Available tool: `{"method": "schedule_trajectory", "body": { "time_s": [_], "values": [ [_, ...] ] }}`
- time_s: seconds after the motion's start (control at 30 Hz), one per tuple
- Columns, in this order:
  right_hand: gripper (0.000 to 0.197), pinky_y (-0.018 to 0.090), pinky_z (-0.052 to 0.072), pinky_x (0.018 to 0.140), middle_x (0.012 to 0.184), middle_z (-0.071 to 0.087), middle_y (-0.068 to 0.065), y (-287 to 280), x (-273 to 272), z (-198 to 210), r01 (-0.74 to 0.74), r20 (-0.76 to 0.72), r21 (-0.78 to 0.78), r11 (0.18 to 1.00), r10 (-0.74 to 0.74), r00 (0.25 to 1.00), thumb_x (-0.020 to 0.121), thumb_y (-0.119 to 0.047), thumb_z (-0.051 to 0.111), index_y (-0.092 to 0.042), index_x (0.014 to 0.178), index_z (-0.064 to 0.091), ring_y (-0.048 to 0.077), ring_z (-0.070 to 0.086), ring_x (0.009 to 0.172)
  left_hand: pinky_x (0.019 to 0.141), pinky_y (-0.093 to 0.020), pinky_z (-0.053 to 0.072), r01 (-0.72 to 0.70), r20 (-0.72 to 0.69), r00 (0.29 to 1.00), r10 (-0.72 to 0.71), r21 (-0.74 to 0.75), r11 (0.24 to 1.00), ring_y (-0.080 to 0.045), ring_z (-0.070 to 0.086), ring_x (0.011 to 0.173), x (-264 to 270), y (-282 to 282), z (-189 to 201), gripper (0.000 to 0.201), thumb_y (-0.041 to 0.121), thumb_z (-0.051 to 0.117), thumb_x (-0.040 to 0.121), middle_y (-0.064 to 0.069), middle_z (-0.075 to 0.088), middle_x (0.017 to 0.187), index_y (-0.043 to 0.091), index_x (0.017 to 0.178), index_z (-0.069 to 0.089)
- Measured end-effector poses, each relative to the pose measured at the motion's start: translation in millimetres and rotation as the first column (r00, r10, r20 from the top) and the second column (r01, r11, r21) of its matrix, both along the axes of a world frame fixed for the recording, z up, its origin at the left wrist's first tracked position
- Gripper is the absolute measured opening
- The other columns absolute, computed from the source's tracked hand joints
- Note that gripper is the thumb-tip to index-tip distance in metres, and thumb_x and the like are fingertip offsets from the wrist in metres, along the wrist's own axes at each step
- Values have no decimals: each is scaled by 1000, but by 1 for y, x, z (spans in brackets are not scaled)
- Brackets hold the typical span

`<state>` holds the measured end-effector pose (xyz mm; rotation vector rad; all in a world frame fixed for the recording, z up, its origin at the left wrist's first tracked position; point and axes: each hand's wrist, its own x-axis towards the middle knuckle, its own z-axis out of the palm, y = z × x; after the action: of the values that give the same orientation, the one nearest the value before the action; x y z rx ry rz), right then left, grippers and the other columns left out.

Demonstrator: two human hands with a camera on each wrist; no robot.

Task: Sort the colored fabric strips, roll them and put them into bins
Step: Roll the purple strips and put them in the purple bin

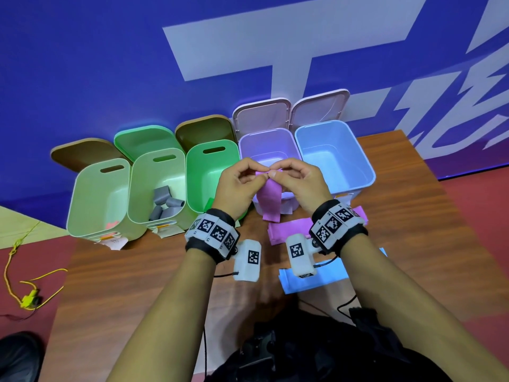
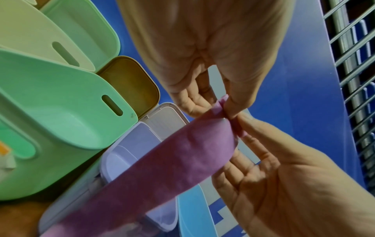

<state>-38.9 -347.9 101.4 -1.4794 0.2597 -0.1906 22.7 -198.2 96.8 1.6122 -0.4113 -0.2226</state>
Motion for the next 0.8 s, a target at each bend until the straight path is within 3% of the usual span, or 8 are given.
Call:
{"method": "schedule_trajectory", "body": {
  "time_s": [0.07, 0.17, 0.27, 0.43, 0.53, 0.67, 0.8],
  "values": [
    [4, 40, 56, 82, 86, 72, 6, 0, 0, -2, -6, 4, -16, 1000, 6, 1000, 90, -3, 69, -5, 93, 70, 19, 66, 83, 69, -29, 45, 1, 5, 1000, -1, 2, 1000, -19, 53, 72, -1, -1, 1, 22, -7, 67, 84, -1, 63, 75, 14, 83, 69],
    [6, 27, 56, 80, 82, 74, -3, 0, -1, -3, -4, 18, -12, 1000, 4, 1000, 89, 1, 68, -3, 93, 70, 13, 68, 83, 69, -23, 47, 8, -10, 1000, -8, 3, 1000, -16, 56, 72, -3, -1, 1, 22, -10, 65, 83, 6, 65, 73, 12, 83, 68],
    [9, 23, 55, 81, 84, 73, -1, -1, -2, -2, -2, 24, -9, 1000, 2, 1000, 87, 4, 70, -1, 94, 70, 11, 69, 83, 72, -25, 48, 6, -40, 999, -6, -12, 1000, -18, 56, 75, -5, -1, 3, 20, -11, 65, 82, -2, 64, 77, 9, 83, 68],
    [14, 24, 55, 83, 90, 73, 2, -2, -3, -2, -3, 42, -8, 1000, 3, 999, 85, 4, 72, -8, 92, 71, 13, 69, 87, 72, -17, 49, 27, -106, 994, -31, -46, 999, -8, 61, 77, -8, -2, 10, 12, -13, 60, 85, -5, 65, 85, -5, 94, 64],
    [15, 22, 54, 83, 90, 74, -1, -4, -4, -3, 5, 37, -13, 1000, -5, 999, 84, 3, 73, -10, 91, 73, 11, 69, 87, 69, -16, 48, 1, -141, 990, -4, -25, 1000, -6, 59, 72, -6, -3, 6, 6, -6, 63, 89, -1, 64, 79, -4, 95, 64],
    [14, 18, 53, 79, 89, 73, -2, -4, -7, -2, 15, 33, -15, 1000, -14, 999, 84, 4, 73, -7, 92, 72, 6, 67, 83, 76, -20, 51, -1, -137, 991, 2, 3, 1000, -11, 64, 77, -4, -2, 2, 9, -5, 68, 86, -2, 68, 83, 1, 92, 66],
    [16, 23, 56, 83, 93, 72, 4, -5, -6, -2, 24, 12, 39, 999, -25, 1000, 88, -1, 71, -3, 104, 71, 11, 67, 86, 78, -20, 52, -26, -113, 993, 23, -21, 999, -12, 66, 80, -3, -3, 4, 14, -9, 67, 85, -7, 69, 87, 4, 90, 66]
  ]
}}
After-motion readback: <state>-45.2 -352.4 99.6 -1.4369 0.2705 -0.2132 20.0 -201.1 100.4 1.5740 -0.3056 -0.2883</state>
